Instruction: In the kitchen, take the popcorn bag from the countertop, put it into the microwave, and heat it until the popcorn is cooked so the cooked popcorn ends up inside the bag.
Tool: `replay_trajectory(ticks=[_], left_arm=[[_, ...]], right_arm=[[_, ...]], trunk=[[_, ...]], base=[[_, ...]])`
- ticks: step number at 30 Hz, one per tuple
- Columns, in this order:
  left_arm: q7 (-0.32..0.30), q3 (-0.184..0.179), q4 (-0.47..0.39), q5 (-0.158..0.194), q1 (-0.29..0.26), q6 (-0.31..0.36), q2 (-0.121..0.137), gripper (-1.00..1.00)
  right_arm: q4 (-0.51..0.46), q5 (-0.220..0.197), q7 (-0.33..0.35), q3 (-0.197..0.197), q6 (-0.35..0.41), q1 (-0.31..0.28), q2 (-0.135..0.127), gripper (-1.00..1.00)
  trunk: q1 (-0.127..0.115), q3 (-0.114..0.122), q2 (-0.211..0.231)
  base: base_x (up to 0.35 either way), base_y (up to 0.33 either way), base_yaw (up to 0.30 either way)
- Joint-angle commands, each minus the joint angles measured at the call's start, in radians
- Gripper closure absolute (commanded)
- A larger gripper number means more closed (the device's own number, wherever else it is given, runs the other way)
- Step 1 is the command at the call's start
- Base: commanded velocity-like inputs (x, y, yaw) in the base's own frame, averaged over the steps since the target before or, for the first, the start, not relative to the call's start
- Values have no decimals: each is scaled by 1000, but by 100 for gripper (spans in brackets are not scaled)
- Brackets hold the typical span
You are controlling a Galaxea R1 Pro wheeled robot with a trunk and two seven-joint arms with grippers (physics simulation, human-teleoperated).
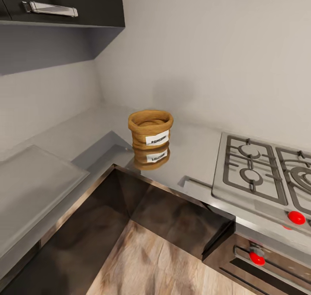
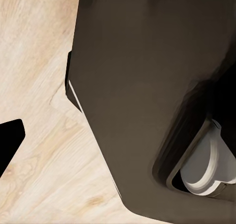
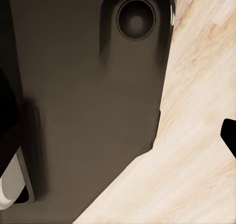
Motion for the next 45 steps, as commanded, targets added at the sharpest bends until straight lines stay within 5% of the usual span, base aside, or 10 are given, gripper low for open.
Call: replay_trajectory(ticks=[1,15,21,27,33,38,45], left_arm=[[1,3,-1,3,0,-2,0,-100],[1,2,0,2,0,-2,-2,-100],[0,1,0,1,0,-2,-2,-100],[1,1,-1,2,0,-2,0,-100],[1,1,-1,2,0,-2,0,-100],[0,0,-1,2,0,-2,0,-100],[1,-1,-1,2,0,-2,0,-100]], right_arm=[[3,7,2,-9,-5,-1,-1,-100],[-2,12,3,-7,-6,-1,-3,-100],[-217,18,15,-10,32,-1,-2,-100],[-544,16,25,-5,270,-1,4,-100],[-810,17,108,82,489,-1,3,-100],[-1053,15,161,111,675,-1,7,-100],[-1409,8,181,321,962,-1,18,-100]], trunk=[[0,-1,0],[0,-1,0],[0,-1,0],[0,-1,0],[0,-1,0],[0,-1,0],[0,-1,0]], base=[[0,0,1],[0,0,0],[0,0,0],[0,0,0],[0,0,0],[0,0,0],[0,0,0]])
